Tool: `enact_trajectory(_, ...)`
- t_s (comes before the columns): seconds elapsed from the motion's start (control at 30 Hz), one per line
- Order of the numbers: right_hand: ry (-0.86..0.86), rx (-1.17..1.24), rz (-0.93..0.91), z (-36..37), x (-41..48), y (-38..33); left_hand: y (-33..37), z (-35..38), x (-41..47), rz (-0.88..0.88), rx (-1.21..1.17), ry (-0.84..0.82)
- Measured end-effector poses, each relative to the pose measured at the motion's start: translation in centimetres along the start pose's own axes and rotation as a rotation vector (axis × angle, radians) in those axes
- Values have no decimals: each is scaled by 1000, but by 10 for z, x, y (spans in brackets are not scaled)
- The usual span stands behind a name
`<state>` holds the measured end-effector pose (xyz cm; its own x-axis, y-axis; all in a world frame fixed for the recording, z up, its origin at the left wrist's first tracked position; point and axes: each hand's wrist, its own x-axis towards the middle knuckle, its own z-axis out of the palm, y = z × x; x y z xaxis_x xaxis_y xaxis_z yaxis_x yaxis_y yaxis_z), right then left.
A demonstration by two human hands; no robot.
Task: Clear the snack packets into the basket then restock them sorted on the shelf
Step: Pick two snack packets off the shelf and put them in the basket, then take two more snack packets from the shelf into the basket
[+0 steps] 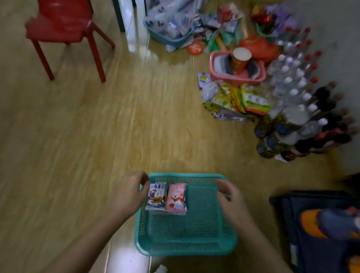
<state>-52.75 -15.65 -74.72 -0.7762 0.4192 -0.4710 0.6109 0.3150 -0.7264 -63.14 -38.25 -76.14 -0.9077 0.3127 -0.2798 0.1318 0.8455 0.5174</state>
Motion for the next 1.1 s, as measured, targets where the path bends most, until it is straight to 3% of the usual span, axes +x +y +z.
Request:
enact_trajectory(0.27,269,-199,-123,-238,-186,-201,194,-277,-76,235,243,65)
enact_trajectory(0.47,428,-224,-169,-344,-310,-274,297,-407,-136,415,266,167)
enact_trajectory(0.6,528,-261,-124,-369,-370,-273,334,-431,-158,546,261,191)
enact_trajectory(0.83,723,-314,68,-370,-482,-252,405,-417,-188,912,255,73)
enact_trajectory(1.1,1091,-295,346,-356,-639,-223,518,-377,-277,1367,153,-46)
